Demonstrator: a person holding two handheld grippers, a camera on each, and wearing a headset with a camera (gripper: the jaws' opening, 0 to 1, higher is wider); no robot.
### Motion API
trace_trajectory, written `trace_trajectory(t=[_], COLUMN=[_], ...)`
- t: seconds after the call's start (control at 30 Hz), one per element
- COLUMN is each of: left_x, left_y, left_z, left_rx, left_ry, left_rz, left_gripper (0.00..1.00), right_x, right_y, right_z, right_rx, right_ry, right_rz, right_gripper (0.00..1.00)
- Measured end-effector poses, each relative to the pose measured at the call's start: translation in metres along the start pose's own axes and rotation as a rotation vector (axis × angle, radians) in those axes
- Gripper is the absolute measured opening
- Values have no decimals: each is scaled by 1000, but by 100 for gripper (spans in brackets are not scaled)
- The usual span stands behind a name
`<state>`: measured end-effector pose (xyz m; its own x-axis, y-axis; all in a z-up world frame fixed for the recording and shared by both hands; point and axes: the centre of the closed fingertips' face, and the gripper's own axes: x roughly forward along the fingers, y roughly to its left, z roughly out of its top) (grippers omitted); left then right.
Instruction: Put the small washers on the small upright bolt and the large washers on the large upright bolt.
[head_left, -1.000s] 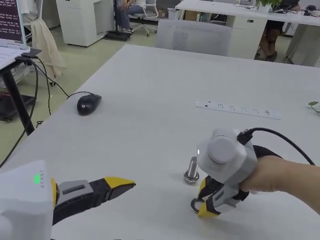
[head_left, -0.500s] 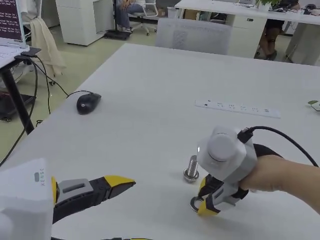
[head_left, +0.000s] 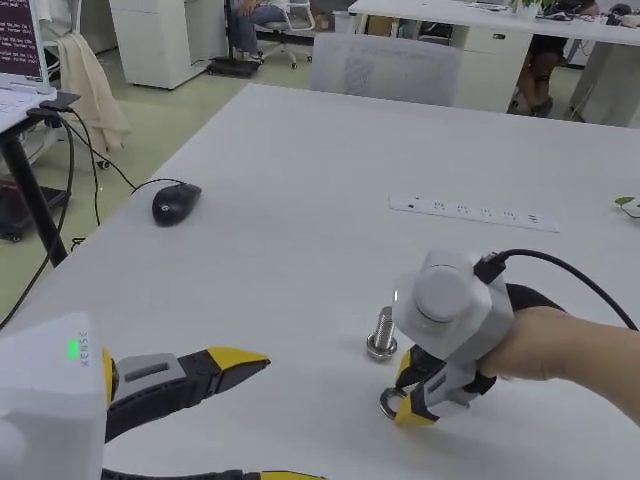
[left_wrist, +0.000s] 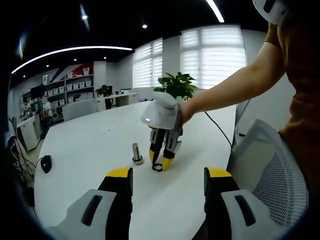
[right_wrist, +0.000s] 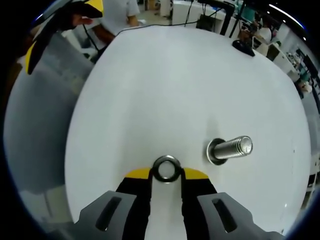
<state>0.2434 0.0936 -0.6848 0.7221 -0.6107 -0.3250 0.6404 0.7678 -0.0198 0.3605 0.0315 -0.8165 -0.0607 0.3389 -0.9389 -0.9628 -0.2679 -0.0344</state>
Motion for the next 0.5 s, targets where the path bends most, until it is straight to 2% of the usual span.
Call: trace_trajectory(t=[0.5], left_x=[4], left_y=[-3], left_z=[2], left_rx=[4], left_ry=[-1], left_rz=[-9], left_gripper=[56], right_x=[-19], right_y=[-8], right_z=[2], right_rx=[-2], right_ry=[-22], right_rz=[-37], right_gripper=[22])
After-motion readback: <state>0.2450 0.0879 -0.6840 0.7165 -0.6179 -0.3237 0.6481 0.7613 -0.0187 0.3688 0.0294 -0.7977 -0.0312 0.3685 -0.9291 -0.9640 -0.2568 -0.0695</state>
